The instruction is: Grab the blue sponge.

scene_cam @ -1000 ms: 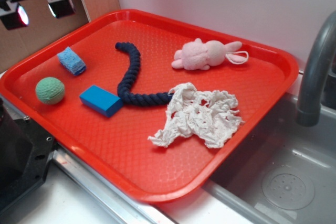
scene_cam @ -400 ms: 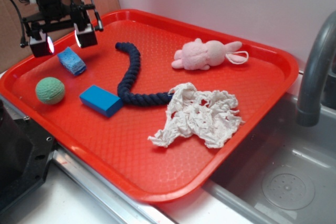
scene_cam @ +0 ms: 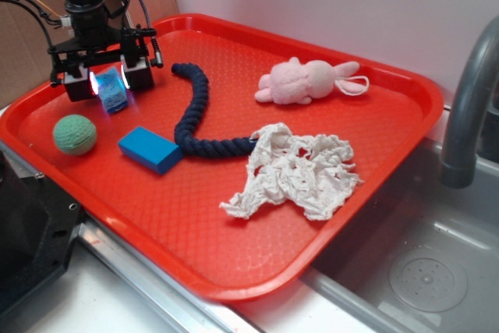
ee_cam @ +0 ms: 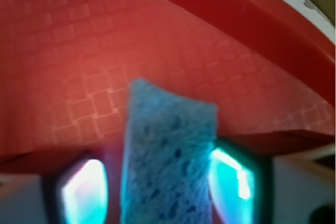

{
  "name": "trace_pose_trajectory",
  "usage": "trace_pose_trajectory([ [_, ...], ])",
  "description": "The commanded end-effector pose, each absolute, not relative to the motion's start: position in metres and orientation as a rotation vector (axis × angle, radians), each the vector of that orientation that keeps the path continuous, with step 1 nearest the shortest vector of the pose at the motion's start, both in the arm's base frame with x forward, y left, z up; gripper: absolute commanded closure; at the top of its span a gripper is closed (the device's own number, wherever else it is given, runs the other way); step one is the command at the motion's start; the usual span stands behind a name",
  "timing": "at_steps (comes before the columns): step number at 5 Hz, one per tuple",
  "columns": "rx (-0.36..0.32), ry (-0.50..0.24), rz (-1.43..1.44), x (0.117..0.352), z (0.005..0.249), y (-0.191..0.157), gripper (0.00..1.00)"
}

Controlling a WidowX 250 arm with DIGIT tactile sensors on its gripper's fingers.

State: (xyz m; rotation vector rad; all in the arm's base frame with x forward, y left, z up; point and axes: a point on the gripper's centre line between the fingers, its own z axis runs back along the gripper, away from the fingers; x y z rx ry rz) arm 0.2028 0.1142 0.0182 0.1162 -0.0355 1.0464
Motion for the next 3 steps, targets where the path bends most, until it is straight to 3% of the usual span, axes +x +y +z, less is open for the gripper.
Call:
trace_pose_trajectory([
  [1, 0.062, -0.157, 0.797, 0.195, 0.076, 0.105, 1.00],
  [2, 0.098, -0.237, 0.669, 0.194, 0.125, 0.092, 1.00],
  [3, 0.038, -0.241, 0.577, 0.202, 0.175, 0.089, 1.00],
])
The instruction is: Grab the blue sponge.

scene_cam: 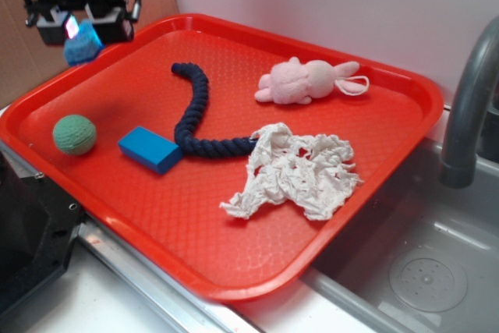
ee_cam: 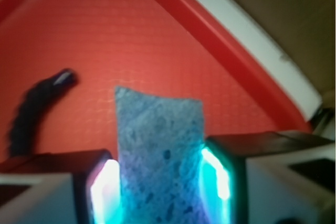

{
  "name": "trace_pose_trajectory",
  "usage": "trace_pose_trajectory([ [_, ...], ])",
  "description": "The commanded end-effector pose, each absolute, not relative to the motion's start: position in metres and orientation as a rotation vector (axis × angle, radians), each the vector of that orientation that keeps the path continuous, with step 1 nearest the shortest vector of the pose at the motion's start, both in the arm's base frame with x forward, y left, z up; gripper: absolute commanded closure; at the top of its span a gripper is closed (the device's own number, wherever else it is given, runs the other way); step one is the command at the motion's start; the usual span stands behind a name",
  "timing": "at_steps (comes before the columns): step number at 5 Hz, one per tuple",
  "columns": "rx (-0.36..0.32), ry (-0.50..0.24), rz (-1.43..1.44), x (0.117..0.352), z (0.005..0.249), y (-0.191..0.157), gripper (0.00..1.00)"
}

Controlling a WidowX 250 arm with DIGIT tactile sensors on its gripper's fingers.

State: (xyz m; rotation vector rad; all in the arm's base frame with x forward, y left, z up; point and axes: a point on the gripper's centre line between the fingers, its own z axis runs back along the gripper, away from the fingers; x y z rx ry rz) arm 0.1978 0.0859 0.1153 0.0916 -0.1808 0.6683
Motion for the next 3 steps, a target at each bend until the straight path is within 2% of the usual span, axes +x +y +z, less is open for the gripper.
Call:
trace_pose_trajectory([
  [1, 0.076, -0.203, 0.587, 0.187, 0.225, 0.080, 1.00],
  [2, 0.035, -0.197, 0.577, 0.176, 0.227, 0.079, 1.00],
  [3, 0.047, -0.226, 0.511, 0.187, 0.226, 0.085, 1.00],
])
